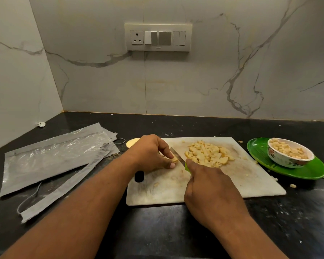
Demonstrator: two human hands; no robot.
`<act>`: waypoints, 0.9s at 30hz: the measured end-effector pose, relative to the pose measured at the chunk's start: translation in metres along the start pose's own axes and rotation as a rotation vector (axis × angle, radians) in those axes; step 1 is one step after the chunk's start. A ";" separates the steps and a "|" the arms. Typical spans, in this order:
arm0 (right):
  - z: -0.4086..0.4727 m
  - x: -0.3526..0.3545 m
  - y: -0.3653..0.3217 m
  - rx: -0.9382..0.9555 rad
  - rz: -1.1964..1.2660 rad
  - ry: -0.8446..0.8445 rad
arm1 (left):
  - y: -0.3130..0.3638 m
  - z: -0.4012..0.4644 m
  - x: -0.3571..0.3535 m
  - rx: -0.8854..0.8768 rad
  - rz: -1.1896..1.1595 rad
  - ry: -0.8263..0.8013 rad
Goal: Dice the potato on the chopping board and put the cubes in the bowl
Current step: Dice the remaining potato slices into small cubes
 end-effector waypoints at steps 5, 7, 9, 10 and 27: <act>0.001 -0.003 0.001 0.001 0.017 -0.016 | -0.004 -0.001 0.001 -0.018 -0.008 -0.008; 0.002 -0.004 0.003 0.007 0.020 -0.005 | -0.002 0.000 0.001 -0.013 -0.022 -0.011; 0.002 -0.005 0.004 0.013 0.025 0.003 | 0.001 0.000 0.001 0.007 -0.031 -0.006; 0.002 -0.006 0.003 0.015 0.021 0.004 | 0.002 0.000 0.001 0.024 -0.028 -0.005; -0.032 -0.011 0.001 0.011 -0.030 -0.095 | 0.009 -0.001 -0.002 0.053 -0.021 -0.007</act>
Point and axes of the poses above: each hand's wrist, its own z-axis towards the middle knuckle, its own x-axis out of the back of the hand, y = z × x, the point moved 2 cm from there along z, towards the middle knuckle, and after that the axes turned 15 degrees about -y, right-handed, at the moved point
